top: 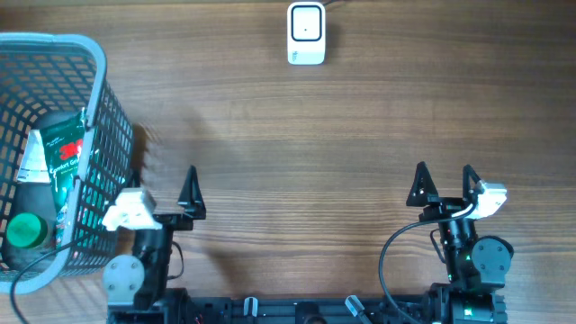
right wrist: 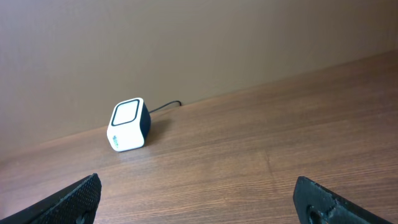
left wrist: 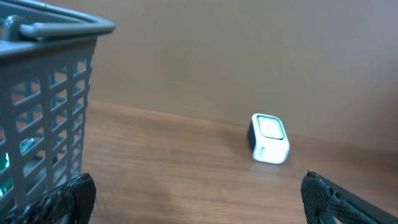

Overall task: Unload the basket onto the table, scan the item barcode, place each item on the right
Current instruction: 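Reach the left gripper into the basket toward the green-lidded jar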

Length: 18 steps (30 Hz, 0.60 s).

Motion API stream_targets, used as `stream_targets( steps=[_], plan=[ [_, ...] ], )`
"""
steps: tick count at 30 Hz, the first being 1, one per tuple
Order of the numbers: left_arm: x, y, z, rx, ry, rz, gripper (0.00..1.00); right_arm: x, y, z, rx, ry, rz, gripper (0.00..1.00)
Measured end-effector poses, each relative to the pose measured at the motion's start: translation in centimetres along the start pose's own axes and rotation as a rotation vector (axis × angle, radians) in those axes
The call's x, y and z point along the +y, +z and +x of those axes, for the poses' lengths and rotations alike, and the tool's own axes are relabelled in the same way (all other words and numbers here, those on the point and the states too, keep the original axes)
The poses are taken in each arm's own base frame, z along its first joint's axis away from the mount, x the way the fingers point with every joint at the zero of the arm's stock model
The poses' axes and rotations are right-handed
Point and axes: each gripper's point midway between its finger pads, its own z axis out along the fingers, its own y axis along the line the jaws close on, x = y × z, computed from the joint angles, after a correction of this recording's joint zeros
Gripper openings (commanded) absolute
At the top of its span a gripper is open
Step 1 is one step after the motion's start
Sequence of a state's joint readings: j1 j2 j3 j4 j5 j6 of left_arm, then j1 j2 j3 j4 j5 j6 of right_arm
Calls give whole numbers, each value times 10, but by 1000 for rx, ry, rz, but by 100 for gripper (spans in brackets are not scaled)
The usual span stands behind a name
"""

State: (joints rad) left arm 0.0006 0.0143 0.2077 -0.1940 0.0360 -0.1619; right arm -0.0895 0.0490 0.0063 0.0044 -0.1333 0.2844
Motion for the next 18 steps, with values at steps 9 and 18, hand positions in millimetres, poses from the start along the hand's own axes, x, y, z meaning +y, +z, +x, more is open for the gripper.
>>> stream_targets(
  steps=[9,18],
  plan=[
    [-27,-6,-79,34,-101,42,100,0,0,0,2,0,1,100],
    [-27,40,-76,248,-123,-11,100,0,0,1,4,1,1,100]
  ],
)
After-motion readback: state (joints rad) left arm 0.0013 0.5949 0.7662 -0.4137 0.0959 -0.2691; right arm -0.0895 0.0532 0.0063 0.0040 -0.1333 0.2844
